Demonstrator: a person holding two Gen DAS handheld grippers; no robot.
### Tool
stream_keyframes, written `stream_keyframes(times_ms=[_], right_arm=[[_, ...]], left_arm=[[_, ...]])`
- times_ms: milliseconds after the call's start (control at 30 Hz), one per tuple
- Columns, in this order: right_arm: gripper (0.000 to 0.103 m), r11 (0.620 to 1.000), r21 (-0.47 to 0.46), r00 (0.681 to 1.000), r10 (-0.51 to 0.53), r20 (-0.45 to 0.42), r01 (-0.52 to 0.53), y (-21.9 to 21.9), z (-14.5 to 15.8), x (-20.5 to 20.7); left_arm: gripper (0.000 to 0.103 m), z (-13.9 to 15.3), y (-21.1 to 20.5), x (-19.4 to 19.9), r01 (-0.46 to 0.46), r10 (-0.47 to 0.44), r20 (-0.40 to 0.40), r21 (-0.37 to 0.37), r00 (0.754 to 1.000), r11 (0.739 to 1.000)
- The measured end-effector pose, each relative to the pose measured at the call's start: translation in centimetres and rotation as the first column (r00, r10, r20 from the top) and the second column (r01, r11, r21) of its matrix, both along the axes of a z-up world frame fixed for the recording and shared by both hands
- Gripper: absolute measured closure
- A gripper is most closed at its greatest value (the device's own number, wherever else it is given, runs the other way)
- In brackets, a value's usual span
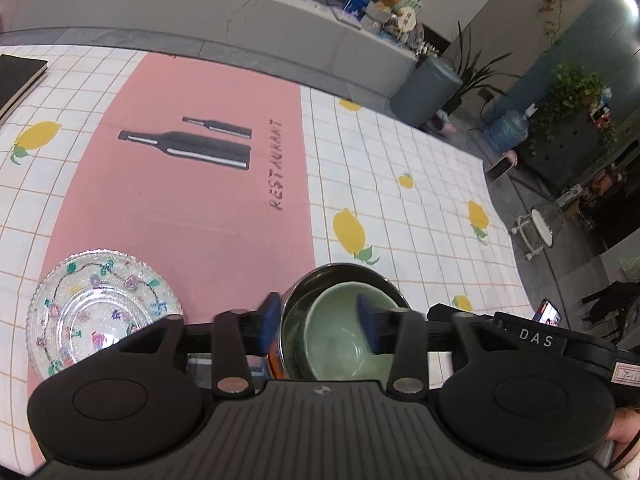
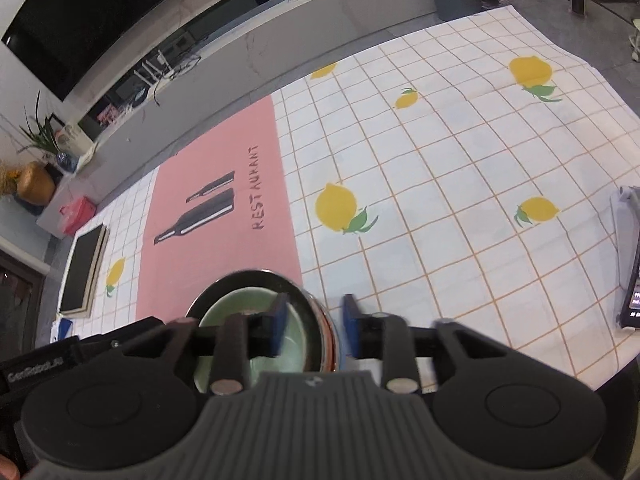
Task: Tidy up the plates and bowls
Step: 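Lower the green bowl into the orange bowl and open both grippers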
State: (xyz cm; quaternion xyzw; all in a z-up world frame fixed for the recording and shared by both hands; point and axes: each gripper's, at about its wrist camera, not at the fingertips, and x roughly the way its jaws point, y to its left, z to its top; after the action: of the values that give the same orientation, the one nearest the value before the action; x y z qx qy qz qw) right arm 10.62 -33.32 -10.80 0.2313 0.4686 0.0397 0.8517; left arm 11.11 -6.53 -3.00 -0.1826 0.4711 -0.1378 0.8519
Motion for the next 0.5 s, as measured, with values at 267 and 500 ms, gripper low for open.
stream_keyframes(times_ms=[267,500], right_arm=[[0.045,0.993,0.114,0.995,-0.019,-0.095,0.030,-0.6,-3.6,-0.3],[0.045,0.986,0.162,0.991,-0.009,-0.132,0.031,0.1,-5.6,0.0]], left_arm=[[0.032,-3.3,1.6,-0.1,-0.096,0.090,-0.066,-0.087,0.994,0.992],[0.032,-5.4,1.8,-0.1,-0.138,0.127,-0.101,-0.110,0.987,0.984]])
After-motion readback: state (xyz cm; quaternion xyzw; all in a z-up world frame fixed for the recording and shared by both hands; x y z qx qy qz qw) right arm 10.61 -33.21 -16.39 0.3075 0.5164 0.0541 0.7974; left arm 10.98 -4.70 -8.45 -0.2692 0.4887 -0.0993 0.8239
